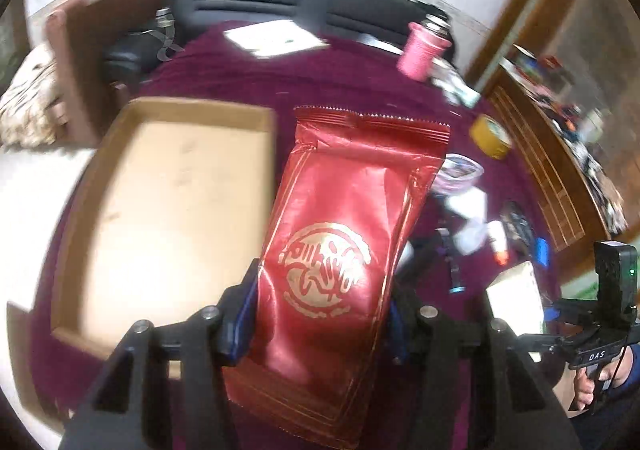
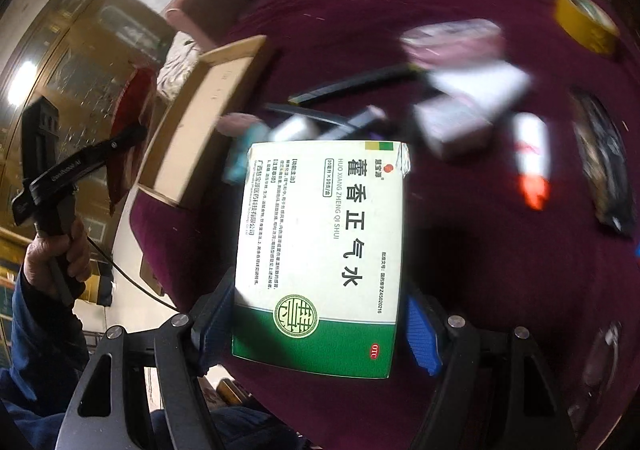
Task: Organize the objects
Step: 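Lower the red packet and medicine box into the cardboard tray and open both grippers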
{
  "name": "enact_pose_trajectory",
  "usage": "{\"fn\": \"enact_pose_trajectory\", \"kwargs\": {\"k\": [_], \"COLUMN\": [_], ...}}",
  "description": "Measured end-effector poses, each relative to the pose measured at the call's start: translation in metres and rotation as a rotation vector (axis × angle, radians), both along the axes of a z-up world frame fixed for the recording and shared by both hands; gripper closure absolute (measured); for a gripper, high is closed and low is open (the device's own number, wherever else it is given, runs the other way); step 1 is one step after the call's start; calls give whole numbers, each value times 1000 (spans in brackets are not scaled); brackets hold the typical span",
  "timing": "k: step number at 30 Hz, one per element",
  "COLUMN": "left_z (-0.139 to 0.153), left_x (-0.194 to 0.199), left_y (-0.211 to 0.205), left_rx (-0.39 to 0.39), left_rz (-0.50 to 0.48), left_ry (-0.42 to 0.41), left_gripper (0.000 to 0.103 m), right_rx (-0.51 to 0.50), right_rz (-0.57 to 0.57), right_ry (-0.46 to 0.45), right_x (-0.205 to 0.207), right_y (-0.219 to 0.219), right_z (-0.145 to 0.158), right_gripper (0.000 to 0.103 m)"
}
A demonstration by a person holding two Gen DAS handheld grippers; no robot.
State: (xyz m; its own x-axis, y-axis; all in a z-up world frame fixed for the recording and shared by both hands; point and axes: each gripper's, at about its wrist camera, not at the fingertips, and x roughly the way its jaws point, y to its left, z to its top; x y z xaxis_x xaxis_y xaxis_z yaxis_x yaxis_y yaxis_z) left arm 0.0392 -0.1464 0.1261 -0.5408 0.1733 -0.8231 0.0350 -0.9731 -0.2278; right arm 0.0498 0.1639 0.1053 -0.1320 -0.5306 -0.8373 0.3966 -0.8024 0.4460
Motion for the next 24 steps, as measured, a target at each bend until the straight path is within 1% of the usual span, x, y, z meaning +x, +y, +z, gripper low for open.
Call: {"fn": "enact_pose_trajectory", "kwargs": {"k": [3,6,8,10,12,14,18,21,24], "left_z": [0,-5,-9,-13,-20,-28,-45,-57,-63], "left_x": [5,-6,-10,-20,-34,-48,-75,-91,-101], "left_y": [-46,-92,-115,-131,-148,-157,-167,-171,-173], "left_rx": [7,-20,-24,-51,-53,-60,-57,-32,-46], "left_rz": [52,85,90,87,79,77,60,57,52], "left_ry": [1,-14,-29,-44,-58,-76,-101,-117,-122], "left_gripper": [51,51,51,51,51,50,50,50,50], "right_rx": [11,-8,-8,25,38,28,67,83,97], "right_rz": [8,-8,6,11,1,-15,-51,-83,-122], "right_ry": [51,27,30,70,66,43,47,19,-17], "right_x": [-5,-18,-32,-50,-67,-85,-120,-139,-159], "right_y": [-38,-82,-120,-161,-192,-221,-267,-280,-291], "right_z": [11,20,27,35,36,34,23,9,-5], "right_gripper": [24,24,24,24,24,24,24,24,24]}}
